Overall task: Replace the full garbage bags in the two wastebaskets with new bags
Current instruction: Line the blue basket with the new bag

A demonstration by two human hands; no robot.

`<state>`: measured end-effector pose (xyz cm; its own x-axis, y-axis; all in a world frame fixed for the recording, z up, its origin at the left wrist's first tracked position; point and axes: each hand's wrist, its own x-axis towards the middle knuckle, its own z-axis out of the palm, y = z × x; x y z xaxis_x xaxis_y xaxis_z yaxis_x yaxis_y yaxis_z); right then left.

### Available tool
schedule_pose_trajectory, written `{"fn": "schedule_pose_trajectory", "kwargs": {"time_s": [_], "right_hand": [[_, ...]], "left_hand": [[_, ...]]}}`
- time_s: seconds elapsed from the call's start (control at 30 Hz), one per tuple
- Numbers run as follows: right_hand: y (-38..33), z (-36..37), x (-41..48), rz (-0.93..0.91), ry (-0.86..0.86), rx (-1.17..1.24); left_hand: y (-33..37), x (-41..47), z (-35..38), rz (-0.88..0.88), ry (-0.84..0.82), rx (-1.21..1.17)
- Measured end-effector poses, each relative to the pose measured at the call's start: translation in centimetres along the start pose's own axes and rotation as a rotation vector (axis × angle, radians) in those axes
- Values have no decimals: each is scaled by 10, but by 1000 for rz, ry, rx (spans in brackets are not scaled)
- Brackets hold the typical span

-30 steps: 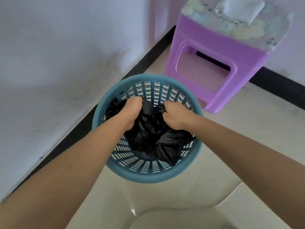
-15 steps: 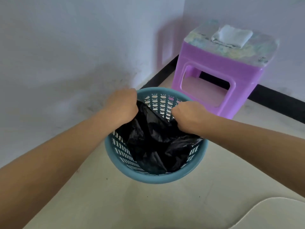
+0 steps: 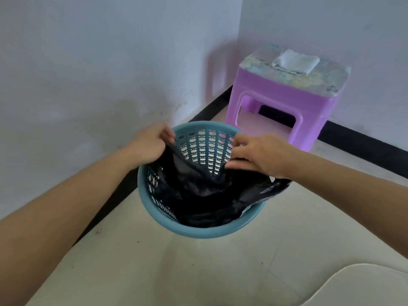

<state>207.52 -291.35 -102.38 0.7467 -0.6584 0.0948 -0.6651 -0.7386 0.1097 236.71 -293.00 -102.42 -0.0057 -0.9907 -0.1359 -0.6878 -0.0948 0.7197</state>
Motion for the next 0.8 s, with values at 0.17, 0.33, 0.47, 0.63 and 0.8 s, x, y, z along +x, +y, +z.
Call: {"fn": "schedule_pose_trajectory", "kwargs": {"time_s": [0.17,0.33,0.47,0.63,0.8], "right_hand": [[31,-15,0,551,198,-20],[35,-6,13,686,112,-55],[42,8,21,670,84,-47],[40,17,40,809,107,302],[58,36,58,990,1,646]], "left_hand": [[-11,0,-43,37,362,110],[-30,-1,-25,319,159,527],[-31,12,-21,293,224,534],[-33,44,-14,48,267,209],[-39,79,-1,-162,169,-132]]}}
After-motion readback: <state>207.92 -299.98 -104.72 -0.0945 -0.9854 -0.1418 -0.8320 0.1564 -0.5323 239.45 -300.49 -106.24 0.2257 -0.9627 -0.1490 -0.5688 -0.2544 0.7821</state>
